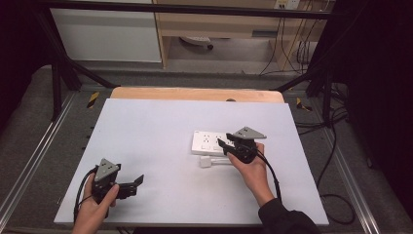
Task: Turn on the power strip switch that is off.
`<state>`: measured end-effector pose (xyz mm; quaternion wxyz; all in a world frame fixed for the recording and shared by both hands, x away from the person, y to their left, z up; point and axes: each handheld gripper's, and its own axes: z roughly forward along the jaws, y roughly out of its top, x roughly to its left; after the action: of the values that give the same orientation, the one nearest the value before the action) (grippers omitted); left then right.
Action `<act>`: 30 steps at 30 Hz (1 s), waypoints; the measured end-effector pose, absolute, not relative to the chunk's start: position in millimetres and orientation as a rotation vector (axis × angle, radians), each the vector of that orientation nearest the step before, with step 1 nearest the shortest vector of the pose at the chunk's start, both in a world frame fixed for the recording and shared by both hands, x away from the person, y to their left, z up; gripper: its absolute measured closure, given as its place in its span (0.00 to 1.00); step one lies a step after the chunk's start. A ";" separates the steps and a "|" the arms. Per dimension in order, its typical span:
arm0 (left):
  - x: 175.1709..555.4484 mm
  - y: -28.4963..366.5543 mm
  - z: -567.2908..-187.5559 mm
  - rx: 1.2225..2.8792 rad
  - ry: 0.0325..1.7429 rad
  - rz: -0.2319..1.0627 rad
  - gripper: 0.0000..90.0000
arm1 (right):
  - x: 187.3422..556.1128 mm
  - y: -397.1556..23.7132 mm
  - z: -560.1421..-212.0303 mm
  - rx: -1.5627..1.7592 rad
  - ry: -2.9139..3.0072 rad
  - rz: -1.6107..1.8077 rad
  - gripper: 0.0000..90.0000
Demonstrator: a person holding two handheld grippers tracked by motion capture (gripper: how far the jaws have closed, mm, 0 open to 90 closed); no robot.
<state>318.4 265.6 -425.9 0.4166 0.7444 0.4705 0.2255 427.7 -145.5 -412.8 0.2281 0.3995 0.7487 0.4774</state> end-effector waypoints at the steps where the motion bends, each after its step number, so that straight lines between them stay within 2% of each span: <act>1: 318.3 265.7 -426.0 1.864 1.184 0.567 0.07 | 427.7 -145.0 -412.0 1.100 2.059 1.318 0.58; 11: 318.7 265.7 -425.8 1.869 1.181 0.568 0.07 | 426.2 -142.1 -405.9 1.092 2.056 1.316 0.43; 21: 316.9 264.9 -424.6 1.865 1.165 0.573 0.07 | 424.9 -137.2 -402.2 1.110 2.063 1.270 0.18; 27: 317.0 264.1 -424.2 1.868 1.161 0.575 0.07 | 422.8 -136.6 -397.6 1.100 2.054 1.249 0.08; 30: 316.6 263.9 -424.1 1.872 1.157 0.574 0.07 | 421.3 -137.1 -395.2 1.114 2.045 1.236 0.06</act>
<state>316.6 263.9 -424.1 0.4200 0.7470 0.4617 0.2291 421.3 -137.1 -395.2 0.2499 0.4093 0.7510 0.4539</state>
